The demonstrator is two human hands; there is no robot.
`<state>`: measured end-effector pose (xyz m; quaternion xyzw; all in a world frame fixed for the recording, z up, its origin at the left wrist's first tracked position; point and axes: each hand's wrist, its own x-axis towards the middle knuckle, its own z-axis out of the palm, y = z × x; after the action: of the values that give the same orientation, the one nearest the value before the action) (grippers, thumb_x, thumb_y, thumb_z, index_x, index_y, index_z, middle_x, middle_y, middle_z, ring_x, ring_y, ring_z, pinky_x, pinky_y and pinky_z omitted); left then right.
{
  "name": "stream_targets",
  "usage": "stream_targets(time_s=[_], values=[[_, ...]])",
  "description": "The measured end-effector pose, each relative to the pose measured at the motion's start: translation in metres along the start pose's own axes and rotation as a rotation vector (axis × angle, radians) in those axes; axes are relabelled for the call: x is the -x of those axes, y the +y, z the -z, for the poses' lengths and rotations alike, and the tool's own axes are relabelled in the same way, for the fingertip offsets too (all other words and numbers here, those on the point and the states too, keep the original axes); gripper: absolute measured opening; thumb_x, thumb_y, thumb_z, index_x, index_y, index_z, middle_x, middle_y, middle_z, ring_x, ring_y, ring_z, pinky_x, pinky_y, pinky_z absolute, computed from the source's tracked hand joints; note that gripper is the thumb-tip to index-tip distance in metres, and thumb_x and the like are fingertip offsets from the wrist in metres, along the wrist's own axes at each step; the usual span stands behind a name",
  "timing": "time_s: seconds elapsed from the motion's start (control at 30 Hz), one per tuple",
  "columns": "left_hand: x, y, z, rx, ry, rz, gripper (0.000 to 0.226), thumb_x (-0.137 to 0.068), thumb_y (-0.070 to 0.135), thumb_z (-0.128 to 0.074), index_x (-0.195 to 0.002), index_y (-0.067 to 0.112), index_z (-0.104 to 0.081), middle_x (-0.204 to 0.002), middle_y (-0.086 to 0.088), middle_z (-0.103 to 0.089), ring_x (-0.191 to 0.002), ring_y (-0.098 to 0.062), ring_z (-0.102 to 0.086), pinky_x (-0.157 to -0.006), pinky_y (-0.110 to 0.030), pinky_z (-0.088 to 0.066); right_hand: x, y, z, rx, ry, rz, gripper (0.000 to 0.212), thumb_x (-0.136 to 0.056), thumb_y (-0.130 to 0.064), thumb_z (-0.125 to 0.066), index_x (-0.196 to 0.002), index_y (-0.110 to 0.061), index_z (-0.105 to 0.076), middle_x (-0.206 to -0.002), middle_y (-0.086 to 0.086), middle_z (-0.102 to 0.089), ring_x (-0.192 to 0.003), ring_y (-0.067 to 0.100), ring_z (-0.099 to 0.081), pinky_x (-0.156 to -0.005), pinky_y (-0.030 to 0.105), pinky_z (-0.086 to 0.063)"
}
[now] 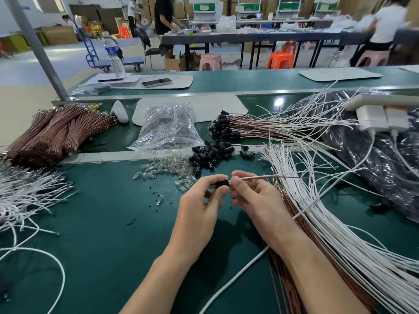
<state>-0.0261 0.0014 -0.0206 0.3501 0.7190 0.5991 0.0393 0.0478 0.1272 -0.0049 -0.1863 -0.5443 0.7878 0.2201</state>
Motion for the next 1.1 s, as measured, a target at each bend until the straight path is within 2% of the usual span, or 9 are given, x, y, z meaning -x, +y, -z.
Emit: stream_targets(time_s=[0.1,0.23,0.33,0.43,0.5,0.6,0.73,0.9,1.1], values=[[-0.001,0.001,0.000,0.003,0.003,-0.001,0.024,-0.099,0.025,-0.064,-0.114,0.044,-0.065,-0.091,0.017,-0.069,-0.076,-0.014,-0.064,-0.067,-0.018,-0.049,0.001,0.000,-0.001,0.003,-0.061,-0.033,0.020,-0.075,-0.034,-0.076,-0.088,-0.020,-0.082,-0.079,0.001,-0.074,-0.071,0.008,-0.067,-0.065,0.019,-0.055],[-0.002,0.002,-0.001,-0.023,0.029,0.062,0.020,-0.096,0.050,-0.058,-0.116,0.052,-0.058,-0.096,0.020,-0.065,-0.077,-0.015,-0.065,-0.066,-0.021,-0.052,0.000,-0.001,0.000,-0.014,-0.043,-0.042,0.017,-0.073,-0.035,-0.078,-0.081,-0.020,-0.082,-0.077,-0.001,-0.073,-0.070,0.006,-0.066,-0.064,0.018,-0.054],[0.000,0.002,-0.001,-0.084,0.021,0.099,0.026,-0.094,0.065,-0.046,-0.112,0.049,-0.056,-0.092,0.020,-0.067,-0.074,-0.012,-0.064,-0.063,-0.018,-0.049,0.001,-0.001,-0.001,-0.013,-0.034,-0.040,0.021,-0.069,-0.038,-0.079,-0.081,-0.021,-0.083,-0.079,0.000,-0.075,-0.070,0.006,-0.067,-0.064,0.018,-0.054],[0.002,0.003,-0.001,-0.226,-0.019,0.070,0.045,-0.095,0.076,-0.028,-0.094,0.038,-0.054,-0.079,0.016,-0.067,-0.064,-0.010,-0.062,-0.056,-0.030,-0.047,0.002,-0.001,-0.003,0.048,-0.054,-0.016,0.030,-0.067,-0.043,-0.081,-0.086,-0.021,-0.083,-0.080,0.000,-0.075,-0.071,0.006,-0.067,-0.066,0.018,-0.054],[0.003,0.004,-0.003,-0.293,-0.019,0.070,0.050,-0.096,0.074,-0.024,-0.085,0.033,-0.049,-0.073,0.016,-0.064,-0.059,-0.009,-0.058,-0.053,-0.034,-0.043,0.003,-0.001,-0.003,0.081,-0.060,0.000,0.036,-0.065,-0.048,-0.081,-0.089,-0.021,-0.083,-0.080,0.000,-0.075,-0.073,0.006,-0.067,-0.068,0.018,-0.054],[0.002,0.005,-0.003,-0.313,-0.008,0.109,0.052,-0.093,0.076,-0.024,-0.083,0.030,-0.046,-0.073,0.019,-0.064,-0.058,-0.009,-0.056,-0.053,-0.033,-0.039,0.004,-0.001,-0.002,0.068,-0.074,-0.004,0.040,-0.066,-0.047,-0.081,-0.092,-0.017,-0.082,-0.083,0.002,-0.076,-0.076,0.008,-0.068,-0.070,0.018,-0.055],[0.000,0.007,-0.003,-0.324,0.000,0.148,0.055,-0.089,0.079,-0.028,-0.086,0.028,-0.046,-0.066,0.007,-0.064,-0.063,-0.008,-0.059,-0.057,-0.034,-0.046,0.005,-0.002,-0.003,0.030,-0.113,-0.020,0.031,-0.078,-0.039,-0.075,-0.097,-0.016,-0.082,-0.098,0.010,-0.078,-0.084,0.012,-0.070,-0.071,0.018,-0.055],[0.000,0.011,-0.004,-0.367,-0.005,0.161,0.053,-0.091,0.073,-0.023,-0.086,0.025,-0.044,-0.071,0.005,-0.062,-0.069,-0.017,-0.060,-0.064,-0.042,-0.047,0.004,0.000,-0.002,0.051,-0.124,-0.022,0.022,-0.091,-0.030,-0.067,-0.101,-0.017,-0.081,-0.103,0.010,-0.077,-0.086,0.012,-0.069,-0.073,0.019,-0.054],[0.002,0.011,-0.005,-0.396,-0.011,0.161,0.057,-0.091,0.072,-0.015,-0.087,0.022,-0.043,-0.075,0.002,-0.064,-0.074,-0.023,-0.062,-0.074,-0.049,-0.050,0.002,0.004,-0.003,0.020,-0.139,-0.029,0.029,-0.084,-0.035,-0.069,-0.101,-0.015,-0.081,-0.096,0.010,-0.077,-0.082,0.011,-0.069,-0.072,0.018,-0.054]])
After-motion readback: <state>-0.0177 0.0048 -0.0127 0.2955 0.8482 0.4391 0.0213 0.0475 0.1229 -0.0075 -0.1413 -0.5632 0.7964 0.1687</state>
